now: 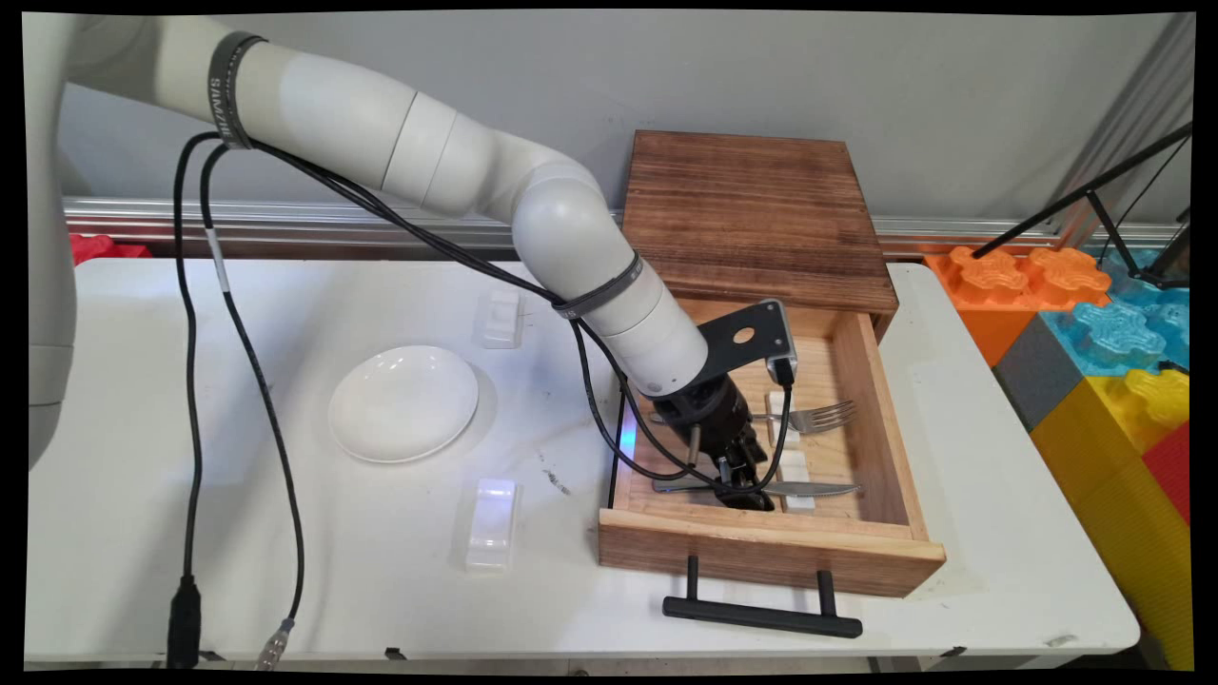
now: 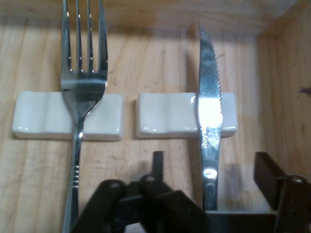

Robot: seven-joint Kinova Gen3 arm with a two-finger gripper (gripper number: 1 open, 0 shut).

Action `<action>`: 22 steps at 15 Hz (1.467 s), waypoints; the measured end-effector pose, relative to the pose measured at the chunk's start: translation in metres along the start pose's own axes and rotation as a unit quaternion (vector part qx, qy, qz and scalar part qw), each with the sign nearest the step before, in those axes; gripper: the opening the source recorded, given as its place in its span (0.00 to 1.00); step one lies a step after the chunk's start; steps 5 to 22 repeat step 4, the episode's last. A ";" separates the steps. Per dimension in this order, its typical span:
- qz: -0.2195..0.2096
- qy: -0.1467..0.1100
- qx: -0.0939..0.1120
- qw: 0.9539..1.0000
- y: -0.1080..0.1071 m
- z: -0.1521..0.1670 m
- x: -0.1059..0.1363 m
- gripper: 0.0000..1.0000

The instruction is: Place the picked object into the drawer

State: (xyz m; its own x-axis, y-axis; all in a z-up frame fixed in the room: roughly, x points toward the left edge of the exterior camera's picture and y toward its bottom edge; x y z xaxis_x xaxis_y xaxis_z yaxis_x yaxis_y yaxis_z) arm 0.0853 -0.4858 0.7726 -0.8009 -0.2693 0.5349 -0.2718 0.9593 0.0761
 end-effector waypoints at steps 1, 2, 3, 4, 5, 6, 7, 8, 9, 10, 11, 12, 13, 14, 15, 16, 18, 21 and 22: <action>-0.001 0.001 -0.001 1.000 0.000 -0.001 0.001 1.00; -0.001 0.002 -0.001 1.000 0.000 -0.001 0.001 1.00; -0.002 0.003 -0.002 1.000 0.000 -0.002 0.001 1.00; -0.002 0.004 -0.002 1.000 0.000 -0.003 0.002 1.00; -0.002 0.004 -0.002 1.000 0.000 -0.003 0.002 1.00; -0.002 0.004 -0.002 1.000 0.000 -0.003 0.002 1.00; -0.002 0.004 -0.002 1.000 0.000 -0.003 0.002 1.00; -0.002 0.004 -0.002 1.000 0.000 -0.003 0.002 1.00; -0.002 0.004 -0.002 1.000 0.000 -0.003 0.002 1.00; -0.002 0.004 -0.002 1.000 0.000 -0.003 0.002 1.00; -0.002 0.004 -0.002 1.000 0.000 -0.003 0.002 1.00; -0.002 0.004 -0.002 1.000 0.000 -0.003 0.002 1.00; -0.002 0.004 -0.002 1.000 0.000 -0.003 0.002 1.00; -0.002 0.004 -0.002 1.000 0.000 -0.003 0.002 1.00; -0.002 0.004 -0.002 1.000 0.000 -0.003 0.002 1.00; -0.002 0.004 -0.002 1.000 0.000 -0.003 0.002 1.00; -0.002 0.004 -0.002 1.000 0.000 -0.003 0.002 1.00; -0.002 0.004 -0.002 1.000 0.000 -0.003 0.002 1.00; -0.002 0.004 -0.002 1.000 0.000 -0.003 0.002 1.00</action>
